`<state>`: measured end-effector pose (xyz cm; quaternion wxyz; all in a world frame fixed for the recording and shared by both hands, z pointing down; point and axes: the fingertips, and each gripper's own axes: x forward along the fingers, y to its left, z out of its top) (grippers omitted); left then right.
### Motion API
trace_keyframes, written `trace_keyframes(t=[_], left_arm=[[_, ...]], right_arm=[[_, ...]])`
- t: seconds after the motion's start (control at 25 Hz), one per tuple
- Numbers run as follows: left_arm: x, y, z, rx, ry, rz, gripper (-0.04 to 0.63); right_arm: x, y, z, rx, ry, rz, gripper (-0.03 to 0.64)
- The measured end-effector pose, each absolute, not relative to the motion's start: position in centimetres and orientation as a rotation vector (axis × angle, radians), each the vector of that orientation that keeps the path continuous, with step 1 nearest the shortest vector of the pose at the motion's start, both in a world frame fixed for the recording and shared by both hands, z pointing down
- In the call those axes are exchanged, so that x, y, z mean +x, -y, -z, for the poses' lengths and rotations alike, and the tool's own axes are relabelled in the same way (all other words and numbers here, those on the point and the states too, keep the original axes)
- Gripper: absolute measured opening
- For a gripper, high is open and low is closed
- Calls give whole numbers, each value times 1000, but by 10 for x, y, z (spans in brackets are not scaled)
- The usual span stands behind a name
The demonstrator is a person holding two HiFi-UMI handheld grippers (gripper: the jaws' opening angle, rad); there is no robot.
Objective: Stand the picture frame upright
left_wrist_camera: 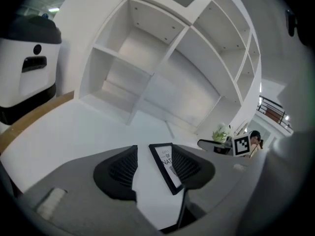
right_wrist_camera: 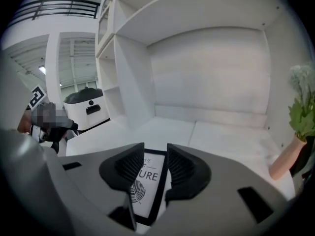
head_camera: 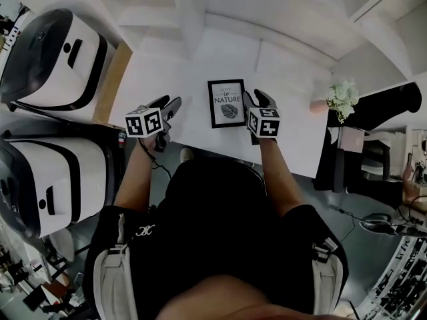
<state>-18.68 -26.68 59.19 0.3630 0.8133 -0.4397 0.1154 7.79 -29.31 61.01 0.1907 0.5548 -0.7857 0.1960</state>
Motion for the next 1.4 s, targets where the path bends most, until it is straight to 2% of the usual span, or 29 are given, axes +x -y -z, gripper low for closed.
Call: trace_keyframes(t=[0.32, 0.56, 0.72, 0.84, 1.4], left_arm=[[-193, 255, -637, 1956, 1008, -201, 222], [-197, 247, -649, 1965, 1010, -271, 222], [-198, 246, -649, 1970, 1011, -276, 222], [-196, 245, -650, 1978, 999, -277, 222], [-191, 248, -652, 1951, 973, -254, 222]], right_arm=[[75, 297, -681, 1472, 2044, -642, 143], [78, 296, -716, 1410, 1959, -697, 141], [81, 297, -730, 1374, 1922, -720, 139], [77, 297, -736, 1356, 1928, -800, 92], [81, 299, -742, 1259, 1921, -1239, 75]])
